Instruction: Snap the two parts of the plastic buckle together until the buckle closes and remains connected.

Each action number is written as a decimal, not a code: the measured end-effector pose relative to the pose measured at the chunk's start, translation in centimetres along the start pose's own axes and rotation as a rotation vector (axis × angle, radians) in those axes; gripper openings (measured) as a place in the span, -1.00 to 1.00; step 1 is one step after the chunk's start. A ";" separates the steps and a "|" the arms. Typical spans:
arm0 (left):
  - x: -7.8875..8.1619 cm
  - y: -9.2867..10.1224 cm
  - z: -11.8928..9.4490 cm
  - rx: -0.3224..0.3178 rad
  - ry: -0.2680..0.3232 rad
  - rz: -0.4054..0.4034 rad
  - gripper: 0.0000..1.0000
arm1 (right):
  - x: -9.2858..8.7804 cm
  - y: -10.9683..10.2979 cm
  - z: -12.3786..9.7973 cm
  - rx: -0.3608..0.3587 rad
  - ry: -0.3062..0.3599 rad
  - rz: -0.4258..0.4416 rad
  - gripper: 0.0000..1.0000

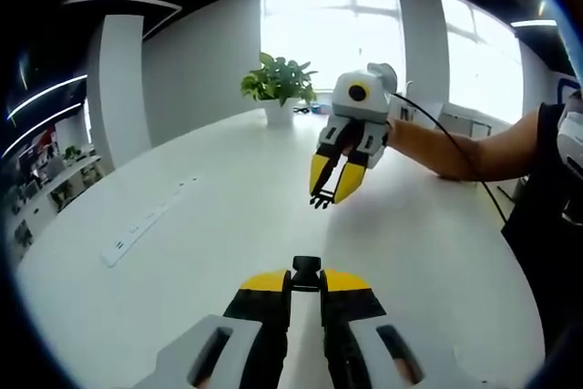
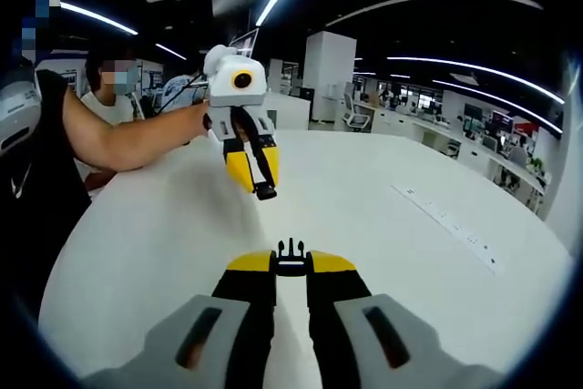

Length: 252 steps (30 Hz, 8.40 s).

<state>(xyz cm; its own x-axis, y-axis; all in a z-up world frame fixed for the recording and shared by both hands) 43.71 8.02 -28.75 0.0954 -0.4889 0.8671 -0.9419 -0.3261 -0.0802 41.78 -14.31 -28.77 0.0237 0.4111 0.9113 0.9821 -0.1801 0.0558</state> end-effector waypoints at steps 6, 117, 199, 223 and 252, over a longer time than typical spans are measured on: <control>-0.2 0.3 -0.1 0.000 -0.005 0.000 -0.78 | 0.0 -0.2 0.2 0.009 -0.007 -0.002 -0.78; -2.6 4.4 -1.7 -0.040 -0.028 -0.008 -0.77 | -1.4 -4.8 0.2 0.039 -0.037 0.005 -0.77; -4.7 5.3 -2.4 -0.086 -0.018 -0.013 -0.77 | -2.6 -7.3 1.4 0.095 -0.044 0.015 -0.77; -4.5 6.0 -2.5 -0.108 -0.025 -0.005 -0.77 | -2.4 -7.8 1.2 0.103 -0.051 0.012 -0.77; -4.5 6.4 -2.5 -0.142 -0.020 0.003 -0.77 | -2.6 -8.0 1.4 0.124 -0.059 0.021 -0.77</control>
<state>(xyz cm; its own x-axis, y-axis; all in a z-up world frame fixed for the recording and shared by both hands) 36.46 10.14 -31.90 0.0976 -0.5058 0.8571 -0.9782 -0.2073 -0.0110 34.08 -12.74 -32.19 0.0518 0.4605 0.8862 0.9967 -0.0787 -0.0174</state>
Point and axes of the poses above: the point that each gripper's makers call its tool centre point, and the gripper's own axes: z roughly forward along the fingers, y roughly to its right, x roughly out of its top, the point moved 8 cm from there along -z, roughly backward along the fingers, and after that the axes turned 11 degrees about x, right-handed, at the moved point
